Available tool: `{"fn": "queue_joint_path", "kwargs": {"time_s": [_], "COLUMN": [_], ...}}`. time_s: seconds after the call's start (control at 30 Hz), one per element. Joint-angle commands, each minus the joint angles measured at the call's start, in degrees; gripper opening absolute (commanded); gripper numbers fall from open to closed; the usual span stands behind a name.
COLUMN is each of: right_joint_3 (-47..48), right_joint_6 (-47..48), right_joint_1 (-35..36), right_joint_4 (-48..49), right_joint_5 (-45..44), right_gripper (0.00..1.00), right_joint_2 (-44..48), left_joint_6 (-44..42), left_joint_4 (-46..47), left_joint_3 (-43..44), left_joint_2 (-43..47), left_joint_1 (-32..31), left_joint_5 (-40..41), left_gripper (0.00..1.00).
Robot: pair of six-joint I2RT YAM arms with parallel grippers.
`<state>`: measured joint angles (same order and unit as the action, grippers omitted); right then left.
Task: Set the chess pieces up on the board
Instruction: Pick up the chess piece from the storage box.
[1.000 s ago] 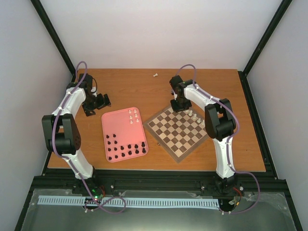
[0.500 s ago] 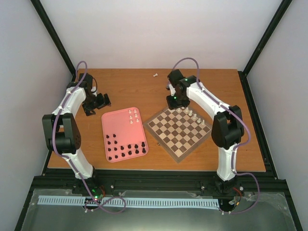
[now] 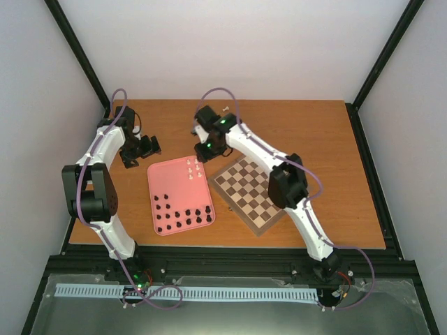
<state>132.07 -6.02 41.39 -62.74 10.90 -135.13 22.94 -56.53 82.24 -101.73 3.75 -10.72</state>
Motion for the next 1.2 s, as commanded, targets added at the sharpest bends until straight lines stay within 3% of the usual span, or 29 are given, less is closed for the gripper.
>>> {"fn": "queue_joint_path", "kwargs": {"time_s": [0.0,0.23,0.6,1.17], "right_joint_3": [3.50,2.91,2.26,2.70], "right_joint_6": [1.14,2.02,0.97,1.29], "right_joint_1": [3.24,5.55,6.59,6.17], "right_joint_4": [-0.62,0.69,0.60,0.92], "right_joint_5": [4.28,5.55,-4.31,-1.57], "right_gripper": [0.46,0.43,0.43,0.36], "right_joint_2": [-4.83,-7.32,-8.48,-11.15], "left_joint_6": [0.22,0.23,0.27,0.18], "left_joint_4": [0.16,0.56,1.32,1.06], "left_joint_3": [0.81,-0.27,-1.45,-0.76], "left_joint_2": [1.21,1.96,2.72,2.30], "left_joint_1": [-0.14,-0.11,-0.14,-0.14], "left_joint_5": [0.03,-0.51,-1.49,-1.63], "left_gripper": [1.00,1.00,1.00,1.00]}}
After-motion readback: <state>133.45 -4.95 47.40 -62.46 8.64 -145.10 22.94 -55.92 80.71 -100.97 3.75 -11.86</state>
